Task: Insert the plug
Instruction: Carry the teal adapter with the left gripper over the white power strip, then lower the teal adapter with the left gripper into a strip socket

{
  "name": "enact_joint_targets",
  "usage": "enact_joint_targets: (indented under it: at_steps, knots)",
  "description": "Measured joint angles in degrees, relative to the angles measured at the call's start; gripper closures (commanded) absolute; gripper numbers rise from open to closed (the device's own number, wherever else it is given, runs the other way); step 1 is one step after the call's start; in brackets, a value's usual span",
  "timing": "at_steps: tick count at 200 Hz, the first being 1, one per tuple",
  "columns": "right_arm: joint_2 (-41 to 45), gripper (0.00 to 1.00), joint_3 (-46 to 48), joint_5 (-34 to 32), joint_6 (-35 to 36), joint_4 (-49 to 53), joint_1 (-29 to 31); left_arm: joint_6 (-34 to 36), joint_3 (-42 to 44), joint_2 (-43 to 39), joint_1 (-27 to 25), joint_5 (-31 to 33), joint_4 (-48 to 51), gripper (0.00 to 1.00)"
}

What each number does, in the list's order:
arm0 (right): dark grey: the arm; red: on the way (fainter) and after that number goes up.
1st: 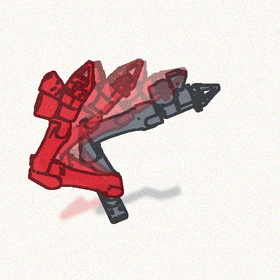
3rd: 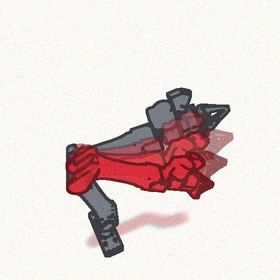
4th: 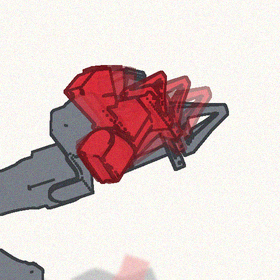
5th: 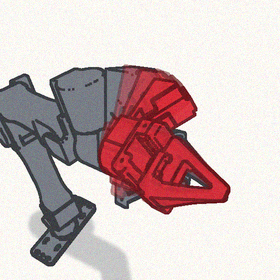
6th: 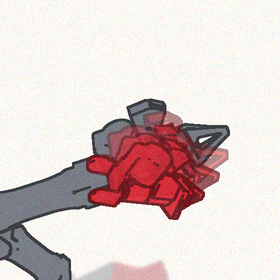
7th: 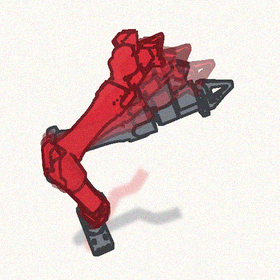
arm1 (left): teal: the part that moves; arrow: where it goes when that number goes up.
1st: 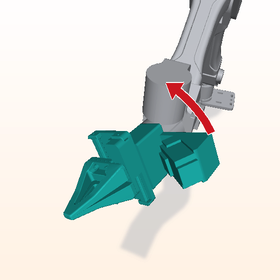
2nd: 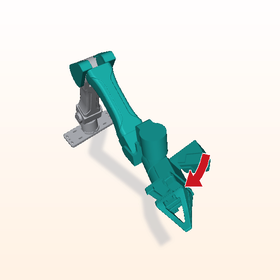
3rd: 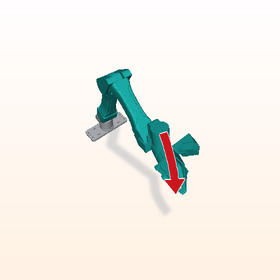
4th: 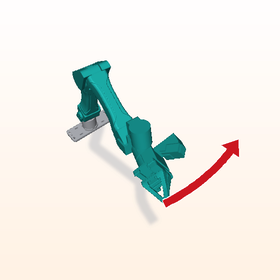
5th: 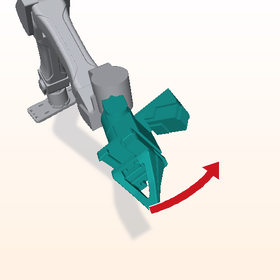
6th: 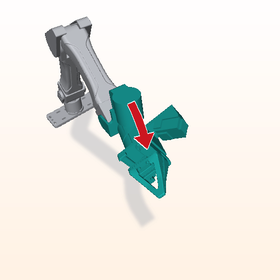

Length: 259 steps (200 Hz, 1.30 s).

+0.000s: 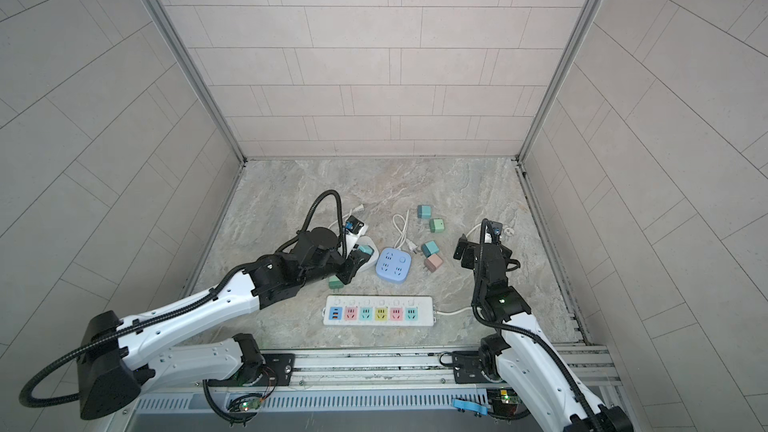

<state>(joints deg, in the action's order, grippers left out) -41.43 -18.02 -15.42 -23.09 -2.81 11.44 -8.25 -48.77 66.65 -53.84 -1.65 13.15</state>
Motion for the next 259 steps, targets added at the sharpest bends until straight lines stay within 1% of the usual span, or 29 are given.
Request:
enact_joint_targets:
  at_steps: [27,43,53,72,89,113,134,149,206,259]
  knots:
    - [-8.5,0.0,0.04,0.72,-3.67,-4.76,-2.23,2.99,-2.08,4.63,-3.1,-3.45,2.32,1.0]
    - [-13.94,0.0,-1.14,1.42,-5.4,-4.39,-3.82,5.42,-4.42,7.5,-5.38,-5.03,3.76,1.0]
    - [-17.0,0.02,-2.4,1.79,-6.19,-4.17,-4.57,6.99,-6.08,9.57,-7.23,-5.7,4.46,1.0]
    - [-19.91,0.04,-4.63,2.91,-7.04,-4.17,-4.85,10.01,-9.33,13.25,-10.99,-6.58,6.16,1.0]
    - [-20.09,0.04,-5.4,3.85,-7.23,-4.35,-4.85,12.7,-12.33,16.57,-14.08,-7.41,7.93,1.0]
    - [-18.21,0.04,-4.46,4.13,-7.58,-4.44,-4.85,15.72,-16.35,21.22,-16.41,-9.03,10.6,1.0]
    - [-14.88,0.01,-2.34,3.85,-8.15,-4.9,-4.85,17.75,-19.61,25.24,-16.57,-10.19,12.81,1.0]
    - [-13.25,0.01,-1.07,3.67,-8.5,-5.4,-4.85,19.06,-22.16,28.48,-16.57,-11.04,14.78,1.0]
    - [-13.86,0.01,-0.81,3.82,-8.52,-6.12,-4.85,24.0,-32.35,37.81,-16.35,-11.69,24.92,1.0]
    - [-13.53,0.0,-0.81,3.61,-8.7,-6.36,-4.85,25.92,-33.62,41.18,-16.35,-8.92,27.52,1.0]
